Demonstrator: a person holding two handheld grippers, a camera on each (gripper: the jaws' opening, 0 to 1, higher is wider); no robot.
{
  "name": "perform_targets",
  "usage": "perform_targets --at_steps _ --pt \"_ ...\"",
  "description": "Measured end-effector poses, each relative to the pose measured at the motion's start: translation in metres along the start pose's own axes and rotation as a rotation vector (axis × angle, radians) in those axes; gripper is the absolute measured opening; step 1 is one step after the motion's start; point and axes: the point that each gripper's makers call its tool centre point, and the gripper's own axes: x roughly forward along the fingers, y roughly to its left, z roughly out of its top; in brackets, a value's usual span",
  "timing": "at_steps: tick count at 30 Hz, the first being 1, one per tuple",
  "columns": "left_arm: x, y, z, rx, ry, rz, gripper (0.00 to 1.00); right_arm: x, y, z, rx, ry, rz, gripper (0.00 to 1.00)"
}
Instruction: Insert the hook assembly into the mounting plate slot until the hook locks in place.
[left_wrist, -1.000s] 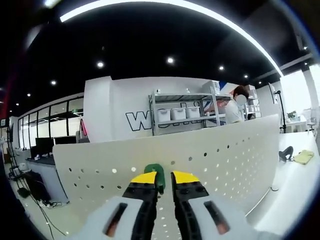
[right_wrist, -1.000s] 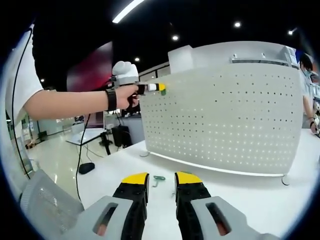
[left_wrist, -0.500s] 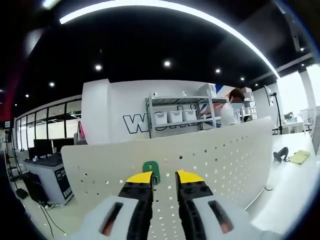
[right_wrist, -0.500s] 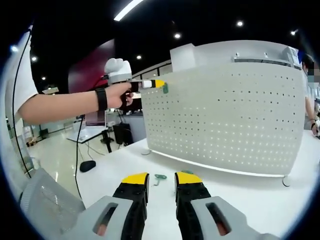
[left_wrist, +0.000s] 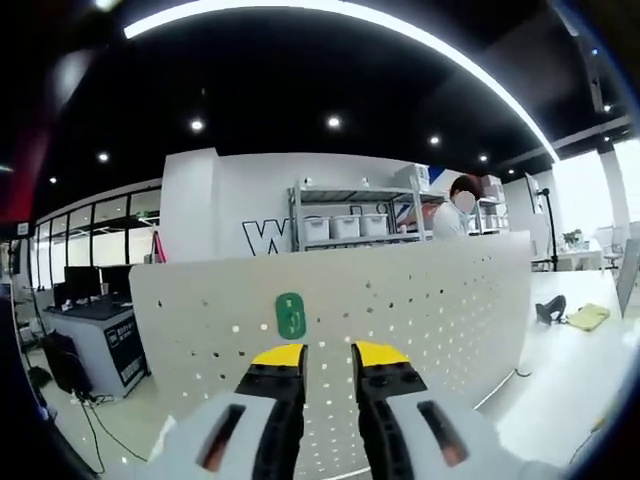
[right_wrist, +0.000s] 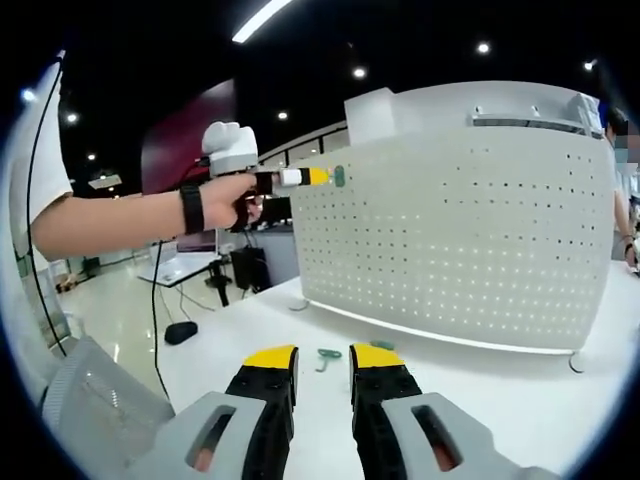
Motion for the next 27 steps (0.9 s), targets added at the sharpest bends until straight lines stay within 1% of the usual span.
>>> perform_targets --at_steps 2,3,4,6,9,12,15,16,18,20,22,23,25,27 --pt "-0.004 -0.005 -0.010 -0.008 0.033 -0.005 0.20 -0.001 0.000 -0.001 0.006 0.000 -0.003 0.20" --pt "-0.006 -0.010 -0.016 -0.025 0.049 -0.019 0.20 -0.002 0.001 -0.001 0.004 0.000 -0.005 0.20" --pt "-0.008 -0.014 -0.019 -0.023 0.050 -0.031 0.21 -0.002 0.001 -0.001 0.003 0.000 -0.005 0.20" --pt "-0.011 -0.018 -0.025 -0.020 0.064 -0.033 0.22 -0.002 0.001 -0.001 0.006 0.000 -0.007 0.20" --pt "-0.016 -0.028 -0.039 -0.045 0.093 -0.053 0.23 -0.003 0.001 -0.002 0.006 0.002 -0.011 0.20" --pt "-0.021 -0.036 -0.048 -0.052 0.109 -0.070 0.24 -0.003 0.000 -0.002 0.002 0.006 -0.013 0.20" --pt "-0.025 -0.050 -0.064 -0.056 0.157 -0.110 0.26 -0.003 0.000 -0.001 0.006 -0.001 -0.016 0.20" --pt "-0.026 -0.051 -0.066 -0.059 0.159 -0.107 0.26 -0.003 -0.001 -0.001 0.007 -0.001 -0.019 0.20" --pt "-0.029 -0.056 -0.073 -0.069 0.174 -0.122 0.27 -0.004 -0.002 -0.001 0.012 -0.002 -0.025 0.20" --pt "-0.032 -0.062 -0.082 -0.080 0.198 -0.133 0.27 -0.005 -0.002 -0.001 0.016 -0.006 -0.029 0.20" --pt "-0.035 -0.070 -0.095 -0.100 0.234 -0.156 0.28 -0.005 -0.003 -0.003 0.019 -0.003 -0.033 0.20" --pt "-0.037 -0.073 -0.102 -0.090 0.253 -0.167 0.28 -0.006 -0.003 -0.003 0.021 -0.004 -0.036 0.20" --pt "-0.039 -0.074 -0.110 -0.102 0.270 -0.164 0.28 -0.006 -0.003 -0.004 0.024 -0.004 -0.041 0.20" --pt "-0.041 -0.080 -0.118 -0.117 0.291 -0.181 0.28 -0.007 -0.005 -0.005 0.026 -0.005 -0.048 0.20"
